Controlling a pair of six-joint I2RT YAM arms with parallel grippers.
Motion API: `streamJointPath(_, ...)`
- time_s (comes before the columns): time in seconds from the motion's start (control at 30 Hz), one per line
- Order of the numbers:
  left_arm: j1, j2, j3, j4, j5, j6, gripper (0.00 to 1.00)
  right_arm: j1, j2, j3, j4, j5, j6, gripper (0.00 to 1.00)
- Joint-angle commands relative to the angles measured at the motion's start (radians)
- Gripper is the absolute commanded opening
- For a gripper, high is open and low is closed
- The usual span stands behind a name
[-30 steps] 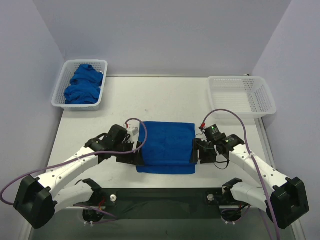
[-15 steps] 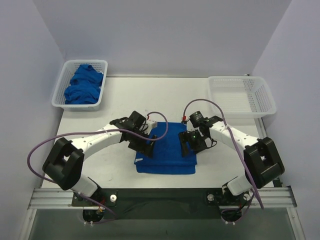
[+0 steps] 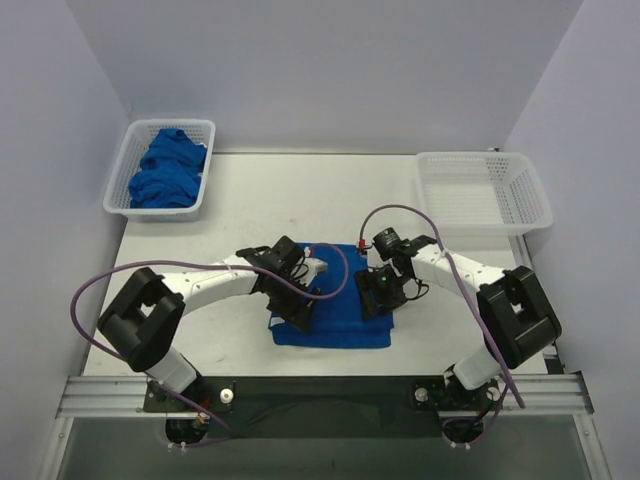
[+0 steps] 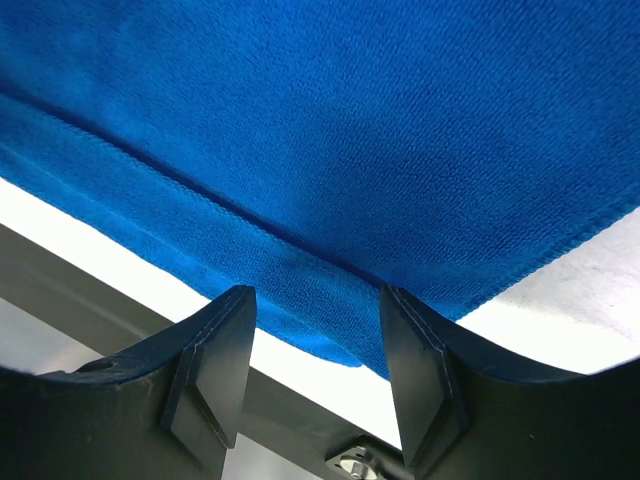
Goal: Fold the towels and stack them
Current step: Fold the towel
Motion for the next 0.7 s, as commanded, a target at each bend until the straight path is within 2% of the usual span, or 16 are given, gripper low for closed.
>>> streamJointPath(0.0, -0.009, 0.010, -0.009, 0.056, 0.023, -0.003, 0.71, 0.014, 0.010, -0.009, -0.016, -0.002, 0.006, 0.53)
streamJointPath(0.2, -0.030, 0.006, -0.014, 0.063, 0.040, -0.004, 0.70, 0.028, 0.020, -0.017, -0.012, -0.005, 0.020, 0.53)
streamJointPath(0.4, -0.058, -0.065, -0.046, 0.064, 0.068, -0.010, 0.69, 0.049, 0.000, -0.029, -0.013, -0.009, 0.038, 0.53)
streamJointPath(0.67, -0.102, -0.141, -0.135, 0.086, 0.120, -0.007, 0.69, 0.074, -0.130, -0.080, -0.013, 0.066, 0.116, 0.54)
